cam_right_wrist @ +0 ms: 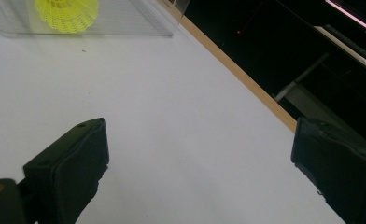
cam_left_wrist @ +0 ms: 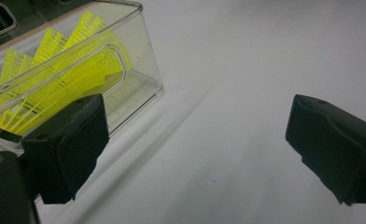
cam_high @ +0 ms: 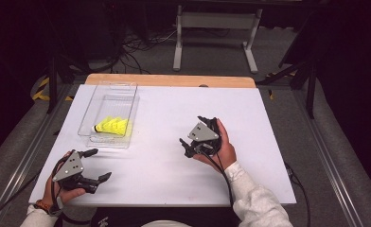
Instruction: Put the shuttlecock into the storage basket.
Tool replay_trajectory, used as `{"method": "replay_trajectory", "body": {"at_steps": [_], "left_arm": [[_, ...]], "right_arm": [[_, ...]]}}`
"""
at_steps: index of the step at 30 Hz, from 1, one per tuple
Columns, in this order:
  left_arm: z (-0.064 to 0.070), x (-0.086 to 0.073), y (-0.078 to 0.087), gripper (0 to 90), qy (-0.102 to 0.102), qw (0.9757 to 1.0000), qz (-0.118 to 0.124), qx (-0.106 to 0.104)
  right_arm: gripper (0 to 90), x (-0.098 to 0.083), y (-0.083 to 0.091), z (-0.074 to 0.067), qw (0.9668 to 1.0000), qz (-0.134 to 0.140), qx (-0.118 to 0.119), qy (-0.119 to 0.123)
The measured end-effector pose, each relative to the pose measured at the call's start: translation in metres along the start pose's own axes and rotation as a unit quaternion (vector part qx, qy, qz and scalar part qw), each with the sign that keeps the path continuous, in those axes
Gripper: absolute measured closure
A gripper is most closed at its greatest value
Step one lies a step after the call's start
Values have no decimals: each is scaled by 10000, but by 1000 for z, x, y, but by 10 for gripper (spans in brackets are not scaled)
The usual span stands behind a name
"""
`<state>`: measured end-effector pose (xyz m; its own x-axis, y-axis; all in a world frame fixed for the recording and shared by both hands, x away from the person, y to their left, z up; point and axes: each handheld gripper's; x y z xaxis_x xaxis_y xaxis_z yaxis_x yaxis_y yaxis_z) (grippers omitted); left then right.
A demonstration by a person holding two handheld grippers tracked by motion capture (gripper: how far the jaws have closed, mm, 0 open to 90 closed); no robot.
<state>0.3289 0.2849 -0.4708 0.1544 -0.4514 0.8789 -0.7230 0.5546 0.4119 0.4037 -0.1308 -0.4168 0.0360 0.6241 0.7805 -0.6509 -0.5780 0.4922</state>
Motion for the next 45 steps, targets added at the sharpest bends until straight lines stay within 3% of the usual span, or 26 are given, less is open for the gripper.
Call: {"method": "replay_trajectory", "body": {"at_steps": [24, 45], "left_arm": [[0, 0, 0, 69, -5, 10000, -13, 31], [0, 0, -1, 68, -15, 10000, -34, 25]], "right_arm": [[48, -27, 22, -3, 9998, -80, -131, 116], [48, -56, 38, -6, 9998, -176, -47, -31]]}}
Point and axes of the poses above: each handheld gripper's, and its own axes: y roughly backward along the jaws, x roughly out of its top, z roughly to its right, and after that the axes turned 11 degrees about x, right-handed
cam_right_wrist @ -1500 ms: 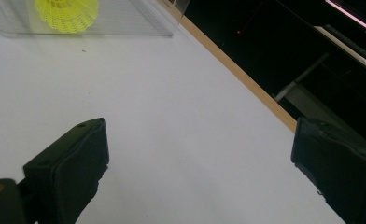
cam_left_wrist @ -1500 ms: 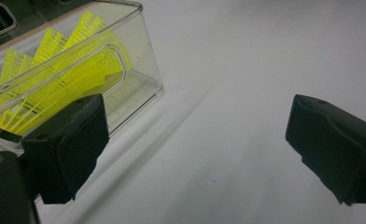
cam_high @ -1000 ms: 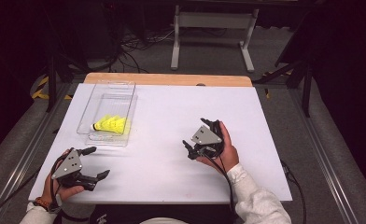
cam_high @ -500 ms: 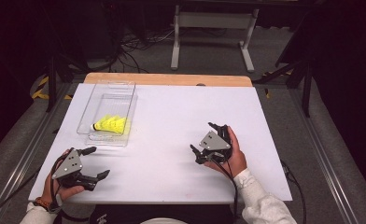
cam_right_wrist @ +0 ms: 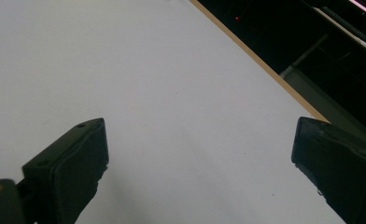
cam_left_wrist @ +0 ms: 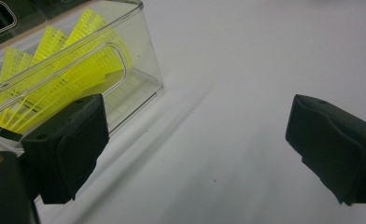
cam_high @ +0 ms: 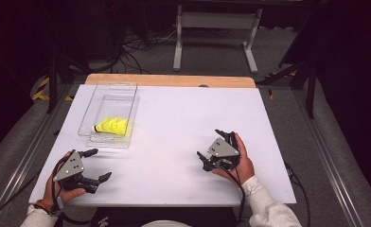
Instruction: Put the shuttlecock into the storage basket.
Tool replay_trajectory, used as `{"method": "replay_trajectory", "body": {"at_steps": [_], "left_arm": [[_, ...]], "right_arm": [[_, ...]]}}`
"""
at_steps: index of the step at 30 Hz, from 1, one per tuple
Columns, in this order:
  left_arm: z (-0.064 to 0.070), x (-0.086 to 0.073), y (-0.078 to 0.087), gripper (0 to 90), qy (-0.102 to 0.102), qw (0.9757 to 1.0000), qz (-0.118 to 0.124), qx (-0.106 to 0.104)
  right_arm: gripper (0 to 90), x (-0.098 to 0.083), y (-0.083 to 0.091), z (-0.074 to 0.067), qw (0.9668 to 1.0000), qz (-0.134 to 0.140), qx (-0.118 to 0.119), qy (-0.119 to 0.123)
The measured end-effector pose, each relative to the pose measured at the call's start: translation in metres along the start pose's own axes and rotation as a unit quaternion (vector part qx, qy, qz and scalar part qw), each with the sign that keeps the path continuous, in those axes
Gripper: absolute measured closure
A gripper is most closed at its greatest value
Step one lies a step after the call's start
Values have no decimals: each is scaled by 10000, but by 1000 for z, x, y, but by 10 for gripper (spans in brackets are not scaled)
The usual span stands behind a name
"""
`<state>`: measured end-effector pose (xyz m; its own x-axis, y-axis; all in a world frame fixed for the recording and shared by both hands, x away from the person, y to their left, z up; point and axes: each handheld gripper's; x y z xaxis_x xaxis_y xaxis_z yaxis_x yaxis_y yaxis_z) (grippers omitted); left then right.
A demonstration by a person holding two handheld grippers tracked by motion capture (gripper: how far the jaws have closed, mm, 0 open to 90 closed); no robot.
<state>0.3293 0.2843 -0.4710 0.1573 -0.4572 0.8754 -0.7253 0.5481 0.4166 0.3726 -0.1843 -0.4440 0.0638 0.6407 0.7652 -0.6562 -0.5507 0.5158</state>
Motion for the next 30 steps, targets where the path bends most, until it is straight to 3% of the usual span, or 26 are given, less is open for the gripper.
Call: {"method": "replay_trajectory", "body": {"at_steps": [10, 30], "left_arm": [[0, 0, 0, 69, 9, 10000, -8, 0], [1, 0, -2, 68, 7, 10000, -7, 11]], "right_arm": [[48, -19, 6, -8, 9998, 64, 141, -99], [48, -49, 32, -3, 9987, -23, -15, -503]]}}
Point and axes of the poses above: each handheld gripper's, and its own axes: y roughly backward along the jaws, x roughly out of its top, z roughly to its right, and after that the axes turned 11 degrees about x, right-handed
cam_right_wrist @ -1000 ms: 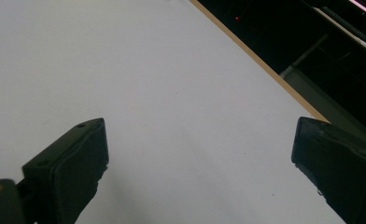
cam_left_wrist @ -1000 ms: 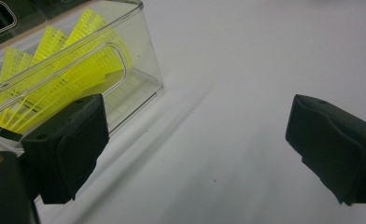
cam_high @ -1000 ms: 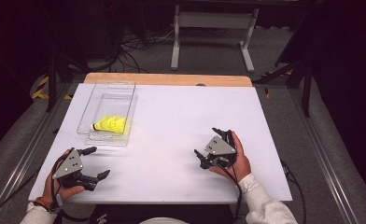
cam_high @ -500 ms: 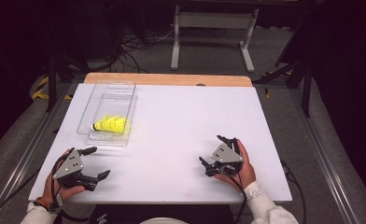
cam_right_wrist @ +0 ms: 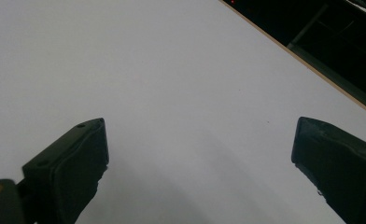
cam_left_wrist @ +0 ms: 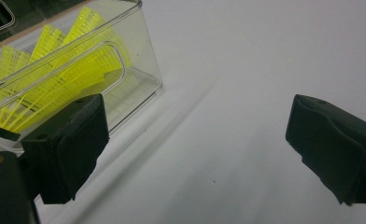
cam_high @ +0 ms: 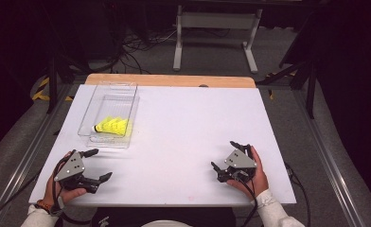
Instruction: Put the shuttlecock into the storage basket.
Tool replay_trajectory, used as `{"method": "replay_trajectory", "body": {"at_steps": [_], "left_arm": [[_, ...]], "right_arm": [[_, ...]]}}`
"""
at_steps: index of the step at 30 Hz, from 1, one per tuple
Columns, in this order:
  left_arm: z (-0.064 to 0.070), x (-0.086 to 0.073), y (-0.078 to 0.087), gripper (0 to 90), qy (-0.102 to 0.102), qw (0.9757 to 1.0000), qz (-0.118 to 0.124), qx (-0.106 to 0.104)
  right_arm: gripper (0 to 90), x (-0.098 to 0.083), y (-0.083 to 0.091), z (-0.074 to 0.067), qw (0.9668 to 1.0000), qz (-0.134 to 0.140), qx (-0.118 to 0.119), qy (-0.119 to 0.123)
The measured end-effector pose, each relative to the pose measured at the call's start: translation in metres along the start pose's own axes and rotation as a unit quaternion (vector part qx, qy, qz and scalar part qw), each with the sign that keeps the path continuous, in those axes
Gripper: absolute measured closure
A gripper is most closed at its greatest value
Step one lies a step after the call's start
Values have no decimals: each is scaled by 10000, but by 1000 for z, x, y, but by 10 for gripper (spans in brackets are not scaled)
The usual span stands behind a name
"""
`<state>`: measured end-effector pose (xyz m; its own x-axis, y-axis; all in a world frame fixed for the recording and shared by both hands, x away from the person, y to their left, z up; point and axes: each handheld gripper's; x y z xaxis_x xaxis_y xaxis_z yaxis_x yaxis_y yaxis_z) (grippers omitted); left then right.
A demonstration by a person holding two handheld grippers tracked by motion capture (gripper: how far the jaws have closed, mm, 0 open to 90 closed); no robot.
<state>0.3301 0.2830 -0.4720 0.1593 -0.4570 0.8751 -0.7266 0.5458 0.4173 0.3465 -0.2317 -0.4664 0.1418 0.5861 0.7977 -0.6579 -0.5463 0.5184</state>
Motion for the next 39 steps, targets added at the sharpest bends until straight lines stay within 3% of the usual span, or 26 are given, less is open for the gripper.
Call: {"method": "replay_trajectory", "body": {"at_steps": [8, 18, 23, 29, 32, 39], "left_arm": [[-1, 0, 0, 68, 64, 10000, 19, 20], [-2, 1, -3, 67, 79, 10000, 22, 37], [-3, 0, -3, 65, 109, 9999, 39, 91], [-2, 3, -2, 64, 132, 9998, 120, 122], [-1, 4, -6, 64, 38, 9999, 90, 80], [-1, 3, -3, 60, 62, 9998, 152, 113]], "right_arm": [[49, -12, 10, 2, 9999, -67, 18, -150], [49, -21, 24, 6, 9994, 124, -65, -303], [49, -21, 26, 8, 9990, 249, -10, -370], [48, -16, 33, 5, 9983, 488, -101, -293], [47, -14, 35, 3, 9983, 501, -161, -253], [45, -10, 36, 2, 9975, 567, -309, -271]]}}
Point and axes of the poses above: each handheld gripper's, and its own axes: y roughly backward along the jaws, x roughly out of its top, z roughly to its right, and after that the axes turned 11 degrees about x, right-handed
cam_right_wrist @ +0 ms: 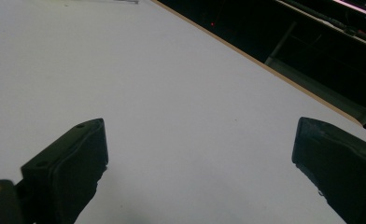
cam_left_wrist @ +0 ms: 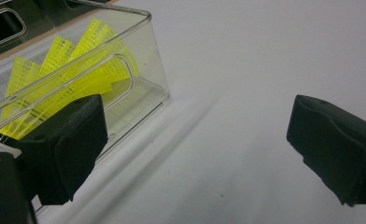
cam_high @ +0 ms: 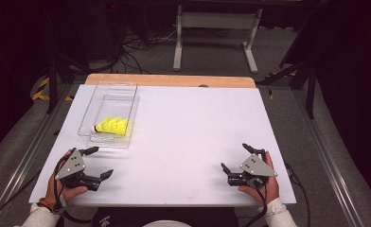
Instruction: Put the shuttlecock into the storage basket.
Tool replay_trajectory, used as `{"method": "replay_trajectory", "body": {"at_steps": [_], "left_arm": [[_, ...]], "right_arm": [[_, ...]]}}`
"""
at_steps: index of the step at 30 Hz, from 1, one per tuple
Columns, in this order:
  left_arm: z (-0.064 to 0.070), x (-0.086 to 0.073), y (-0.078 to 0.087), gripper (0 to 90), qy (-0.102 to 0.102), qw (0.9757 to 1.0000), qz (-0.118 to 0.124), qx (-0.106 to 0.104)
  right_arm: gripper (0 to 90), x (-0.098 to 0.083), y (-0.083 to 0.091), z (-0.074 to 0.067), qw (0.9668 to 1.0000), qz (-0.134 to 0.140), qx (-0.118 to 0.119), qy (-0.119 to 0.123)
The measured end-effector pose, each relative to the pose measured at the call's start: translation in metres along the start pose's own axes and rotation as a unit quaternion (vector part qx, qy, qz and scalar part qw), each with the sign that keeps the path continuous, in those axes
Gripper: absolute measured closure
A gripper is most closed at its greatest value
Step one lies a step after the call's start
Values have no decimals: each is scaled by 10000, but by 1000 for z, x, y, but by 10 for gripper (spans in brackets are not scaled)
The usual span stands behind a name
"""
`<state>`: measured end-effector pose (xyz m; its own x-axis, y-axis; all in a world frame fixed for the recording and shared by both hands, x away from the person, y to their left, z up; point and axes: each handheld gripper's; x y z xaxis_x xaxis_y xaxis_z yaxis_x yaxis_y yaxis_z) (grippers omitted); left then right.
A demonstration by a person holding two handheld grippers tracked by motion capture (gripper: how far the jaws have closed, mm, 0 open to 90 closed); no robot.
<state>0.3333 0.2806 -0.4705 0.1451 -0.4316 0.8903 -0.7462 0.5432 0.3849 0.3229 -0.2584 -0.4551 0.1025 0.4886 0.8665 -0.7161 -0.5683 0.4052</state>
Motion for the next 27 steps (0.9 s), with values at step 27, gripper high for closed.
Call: {"method": "replay_trajectory", "body": {"at_steps": [27], "left_arm": [[0, 0, -2, 60, -12, 10000, -41, -9]], "right_arm": [[45, 0, 0, 1, 9999, -14, -169, -14]]}}
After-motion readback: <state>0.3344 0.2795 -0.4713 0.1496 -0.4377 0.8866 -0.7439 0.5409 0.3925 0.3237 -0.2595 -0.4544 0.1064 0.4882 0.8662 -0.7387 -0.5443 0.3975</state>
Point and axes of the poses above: each handheld gripper's, and its own axes: y roughly backward along the jaws, x roughly out of its top, z roughly to its right, and after that the axes turned 11 degrees about x, right-handed
